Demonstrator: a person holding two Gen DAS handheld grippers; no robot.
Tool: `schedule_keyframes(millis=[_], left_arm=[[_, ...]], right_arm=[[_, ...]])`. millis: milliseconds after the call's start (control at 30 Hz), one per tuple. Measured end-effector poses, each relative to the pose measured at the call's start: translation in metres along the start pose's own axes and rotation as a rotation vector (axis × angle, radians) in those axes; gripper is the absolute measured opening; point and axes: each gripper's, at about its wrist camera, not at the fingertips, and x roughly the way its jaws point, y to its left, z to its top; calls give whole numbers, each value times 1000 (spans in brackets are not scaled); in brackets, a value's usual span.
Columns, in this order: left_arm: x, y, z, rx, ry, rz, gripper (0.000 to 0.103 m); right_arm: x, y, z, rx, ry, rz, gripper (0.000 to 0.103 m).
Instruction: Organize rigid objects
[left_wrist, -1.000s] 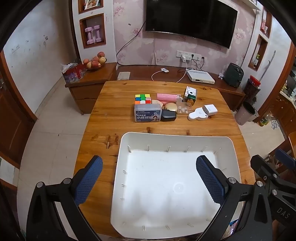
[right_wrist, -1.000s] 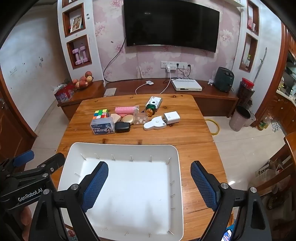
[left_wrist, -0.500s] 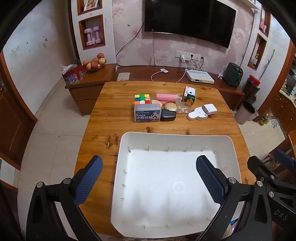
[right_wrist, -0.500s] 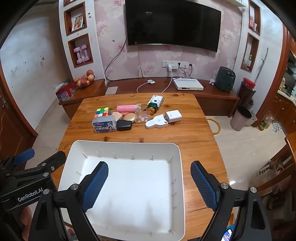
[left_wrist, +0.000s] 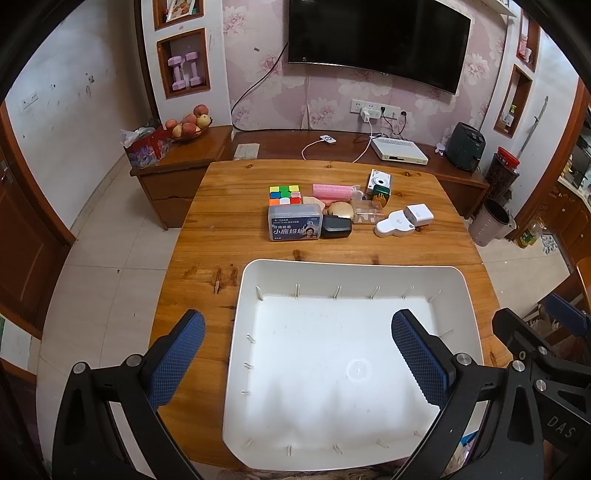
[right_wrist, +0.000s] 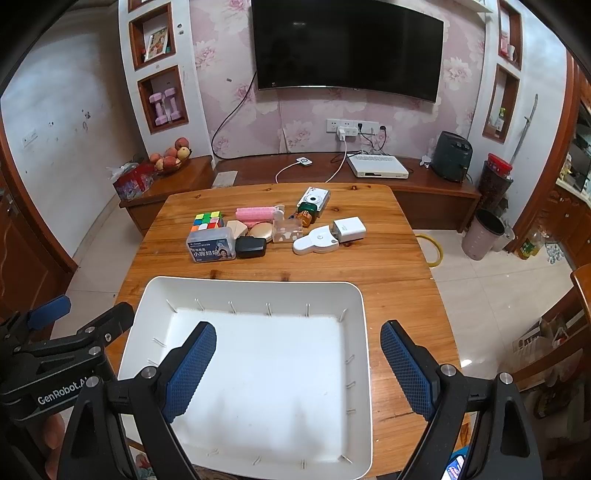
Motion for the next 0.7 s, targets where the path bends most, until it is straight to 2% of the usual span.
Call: schedule_keyframes(millis=[700], left_arm=[[5, -2, -1, 19, 20, -14, 101]], right_arm=[[-4, -4, 2, -3, -3, -5, 91]])
